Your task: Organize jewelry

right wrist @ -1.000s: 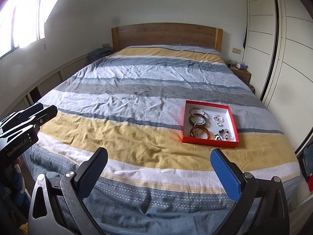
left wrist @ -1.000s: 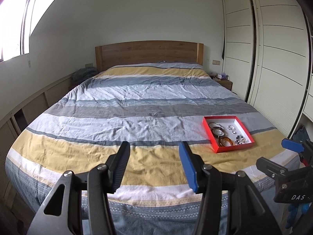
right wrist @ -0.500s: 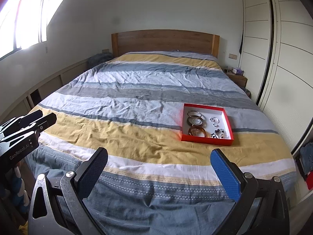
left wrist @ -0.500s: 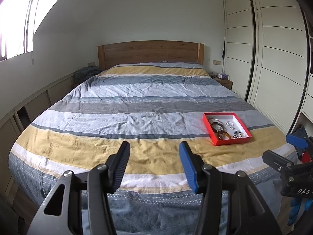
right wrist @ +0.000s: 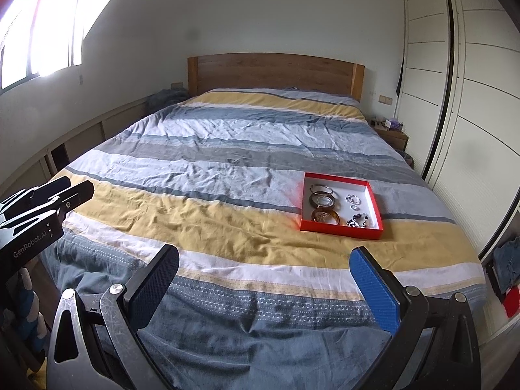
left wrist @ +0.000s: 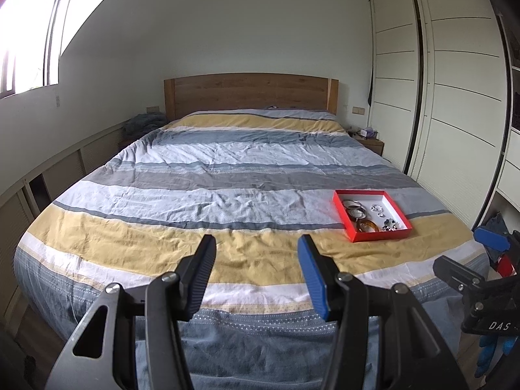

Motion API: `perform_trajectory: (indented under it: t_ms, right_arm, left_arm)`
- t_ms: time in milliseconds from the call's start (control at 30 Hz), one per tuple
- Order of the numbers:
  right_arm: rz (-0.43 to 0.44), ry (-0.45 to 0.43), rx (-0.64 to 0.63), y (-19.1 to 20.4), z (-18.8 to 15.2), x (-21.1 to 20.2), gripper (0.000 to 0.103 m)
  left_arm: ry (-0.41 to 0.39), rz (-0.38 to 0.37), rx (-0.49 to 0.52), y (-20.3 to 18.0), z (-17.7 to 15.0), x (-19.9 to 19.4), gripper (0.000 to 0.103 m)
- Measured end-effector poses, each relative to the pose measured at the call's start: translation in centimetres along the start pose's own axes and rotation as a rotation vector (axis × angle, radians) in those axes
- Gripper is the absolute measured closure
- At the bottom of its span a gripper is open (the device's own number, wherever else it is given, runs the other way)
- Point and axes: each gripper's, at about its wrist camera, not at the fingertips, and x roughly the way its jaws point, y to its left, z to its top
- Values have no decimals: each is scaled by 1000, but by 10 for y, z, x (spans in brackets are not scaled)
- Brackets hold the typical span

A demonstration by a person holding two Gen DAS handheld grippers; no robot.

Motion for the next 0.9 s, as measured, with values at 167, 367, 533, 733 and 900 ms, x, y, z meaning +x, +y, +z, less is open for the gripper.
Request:
perform_trajectory:
  t_ms: [167,367,533,733,900]
  right_arm:
    - [-5,-8,-4,1,-3,-5,0]
    - [-13,-16,-5,-1,-5,-8,0]
    - [-20,-2,-12,-2,-12,-4,0]
    - [-31,12,-8,-5,-17,2,0]
    - [-41,35,-15,-5,-25,11,0]
  left_arm:
    - [-7,3,5,-2,-1,-2,53]
    - [-17,2,8,-4,-3,-7,53]
    - [-12,-14,13,-7,-5,-7,53]
    - [-1,-26,12,-6,-7,-3,53]
    - [13,-25,15,-6,-10,3,53]
